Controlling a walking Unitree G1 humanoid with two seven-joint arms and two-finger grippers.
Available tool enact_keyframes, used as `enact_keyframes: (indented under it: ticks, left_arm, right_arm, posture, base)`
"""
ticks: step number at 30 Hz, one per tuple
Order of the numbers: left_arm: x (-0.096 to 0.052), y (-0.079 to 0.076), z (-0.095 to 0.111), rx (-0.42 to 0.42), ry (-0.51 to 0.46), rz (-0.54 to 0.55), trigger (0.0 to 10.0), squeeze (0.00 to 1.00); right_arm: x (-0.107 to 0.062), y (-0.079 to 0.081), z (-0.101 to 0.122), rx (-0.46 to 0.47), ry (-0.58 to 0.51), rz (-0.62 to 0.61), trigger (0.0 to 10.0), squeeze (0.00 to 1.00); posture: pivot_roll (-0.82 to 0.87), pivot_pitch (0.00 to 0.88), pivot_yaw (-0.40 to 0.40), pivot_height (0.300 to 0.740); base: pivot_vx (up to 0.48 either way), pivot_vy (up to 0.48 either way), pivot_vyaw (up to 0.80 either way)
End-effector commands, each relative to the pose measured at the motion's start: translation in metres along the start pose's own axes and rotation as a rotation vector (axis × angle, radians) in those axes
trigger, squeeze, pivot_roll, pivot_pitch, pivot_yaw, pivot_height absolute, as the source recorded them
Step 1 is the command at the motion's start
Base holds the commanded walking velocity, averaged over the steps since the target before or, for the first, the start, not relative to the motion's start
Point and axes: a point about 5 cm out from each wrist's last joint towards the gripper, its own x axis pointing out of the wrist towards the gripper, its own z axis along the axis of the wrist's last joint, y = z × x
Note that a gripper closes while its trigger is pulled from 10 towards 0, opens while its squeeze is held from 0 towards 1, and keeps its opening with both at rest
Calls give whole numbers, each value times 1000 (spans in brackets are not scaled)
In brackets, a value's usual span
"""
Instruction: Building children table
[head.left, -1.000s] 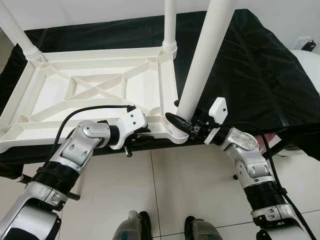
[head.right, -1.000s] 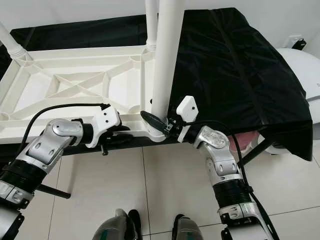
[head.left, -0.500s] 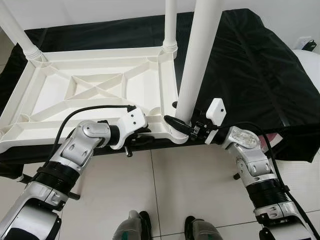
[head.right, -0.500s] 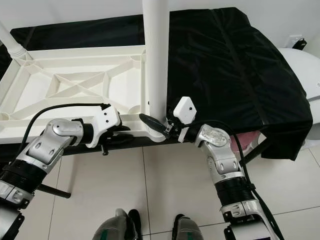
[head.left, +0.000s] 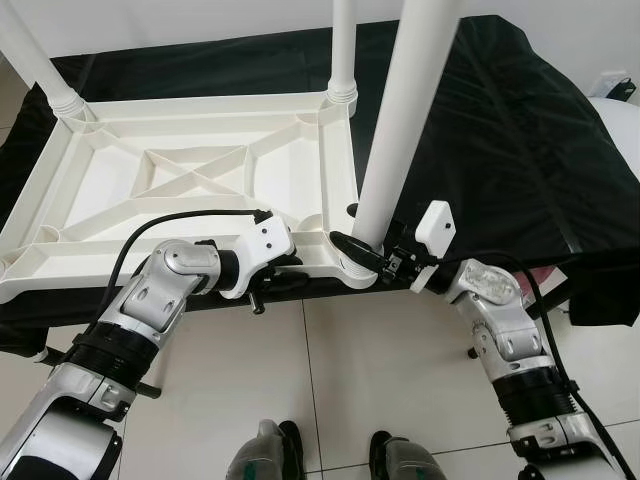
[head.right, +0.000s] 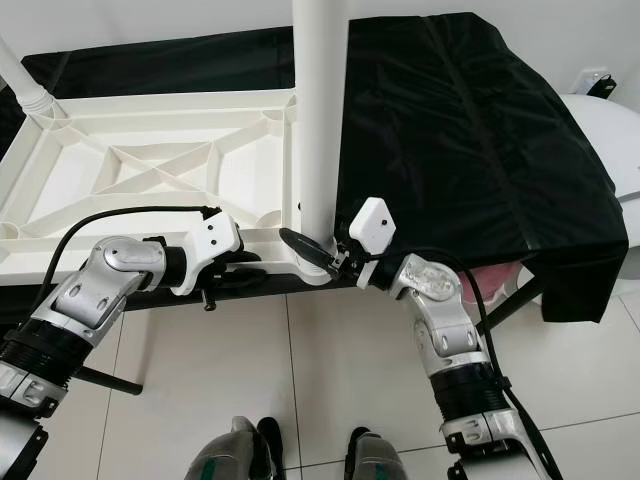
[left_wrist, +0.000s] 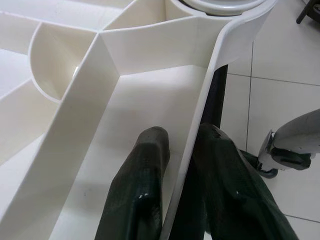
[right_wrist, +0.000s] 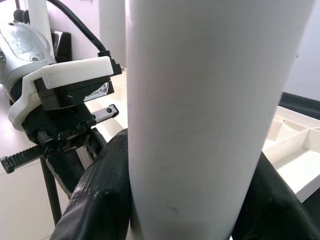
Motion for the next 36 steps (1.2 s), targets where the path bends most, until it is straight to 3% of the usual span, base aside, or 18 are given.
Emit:
enact_keyframes:
  ticks: [1, 27, 36]
  left_arm:
    - [-2, 2, 14, 40, -44, -45, 10000, 0]
    - [-2, 3, 15, 39, -49, -39, 10000, 0]
    - [-3, 4, 16, 40, -49, -34, 10000, 0]
  right_arm:
    - [-3, 11, -17, 69, 62, 23, 10000, 0]
    - [-2, 19, -15, 65, 66, -10, 10000, 0]
    - [-1, 20, -19, 11, 105, -70, 10000, 0]
  posture:
    - [-120, 215, 78, 740]
    - [-123, 216, 78, 740]
    - [-123, 215, 71, 740]
  base:
    - [0, 0, 0]
    - [0, 0, 0]
    - [0, 0, 0]
